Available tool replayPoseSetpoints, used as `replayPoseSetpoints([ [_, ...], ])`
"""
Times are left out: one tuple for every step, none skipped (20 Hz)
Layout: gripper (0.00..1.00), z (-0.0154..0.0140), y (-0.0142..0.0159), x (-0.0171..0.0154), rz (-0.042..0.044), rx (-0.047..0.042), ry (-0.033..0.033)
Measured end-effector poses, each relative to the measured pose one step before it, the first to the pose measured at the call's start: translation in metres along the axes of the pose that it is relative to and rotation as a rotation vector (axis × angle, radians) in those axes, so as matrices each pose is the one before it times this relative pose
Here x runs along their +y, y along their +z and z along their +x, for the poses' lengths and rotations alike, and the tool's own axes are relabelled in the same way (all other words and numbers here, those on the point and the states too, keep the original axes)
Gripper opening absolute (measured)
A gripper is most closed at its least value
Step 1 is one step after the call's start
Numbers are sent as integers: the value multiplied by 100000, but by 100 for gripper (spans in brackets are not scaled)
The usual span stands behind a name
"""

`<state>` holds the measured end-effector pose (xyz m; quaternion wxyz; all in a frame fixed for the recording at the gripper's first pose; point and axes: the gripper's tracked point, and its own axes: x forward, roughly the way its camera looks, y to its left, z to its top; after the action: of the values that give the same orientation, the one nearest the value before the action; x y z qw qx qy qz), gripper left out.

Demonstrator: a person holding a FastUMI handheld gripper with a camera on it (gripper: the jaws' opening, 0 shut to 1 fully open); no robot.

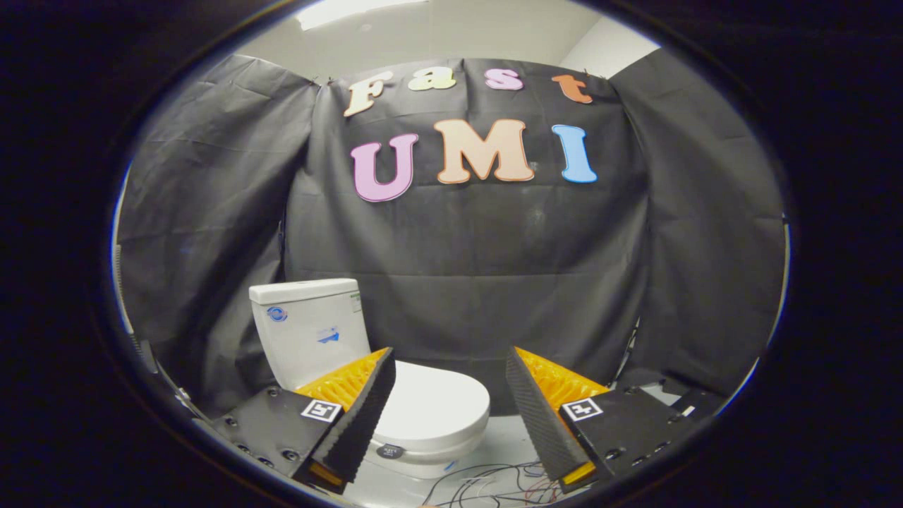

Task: Open the toilet lid.

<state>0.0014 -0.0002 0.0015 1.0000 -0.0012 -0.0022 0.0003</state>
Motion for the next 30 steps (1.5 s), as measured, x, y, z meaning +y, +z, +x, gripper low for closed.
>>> replayPoseSetpoints([
  [97,447,51,-47,99,79,-261],
  [96,105,-172,145,-112,333,314],
  [96,489,82,76,-230,124,186],
  [96,1202,291,43,197,-1,-142],
  [96,625,216,-50,59,-556,-125],
  [96,11,-311,-3,-111,376,39],
  [96,215,52,159,-31,-166,363],
  [96,210,-127,-41,85,292,65],
  [96,316,-106,29,-37,552,126],
  [96,306,-247,73,-96,667,31],
  [96,253,-103,51,-36,566,98],
  [96,286,60,20,-82,-16,154],
  [95,331,115,51,-199,-391,136],
  [95,342,-20,139,-415,-284,263],
  [96,390,-117,161,-693,320,154],
  [96,357,-253,165,-1092,723,366],
  [95,312,-111,369,-1206,574,749],
  [95,492,103,700,-772,-154,2307],
  [95,455,202,749,-382,-798,1654],
  [95,509,173,82,813,-962,145],
  [95,508,139,220,1090,-725,-547],
  [95,542,-54,140,607,-330,-1874],
  [95,437,178,375,489,-521,-1474],
  [95,380,355,643,-313,-1081,-1635],
  [94,385,578,39,-1061,-1131,-3775],
  [94,416,516,325,-651,-1095,-2458],
  [93,211,693,672,-632,-1367,-1480],
  [92,123,809,1006,-1332,-1627,-685],
  [92,74,767,574,-1940,-1030,-1626],
  [92,14,549,388,-1812,-614,-1652],
])
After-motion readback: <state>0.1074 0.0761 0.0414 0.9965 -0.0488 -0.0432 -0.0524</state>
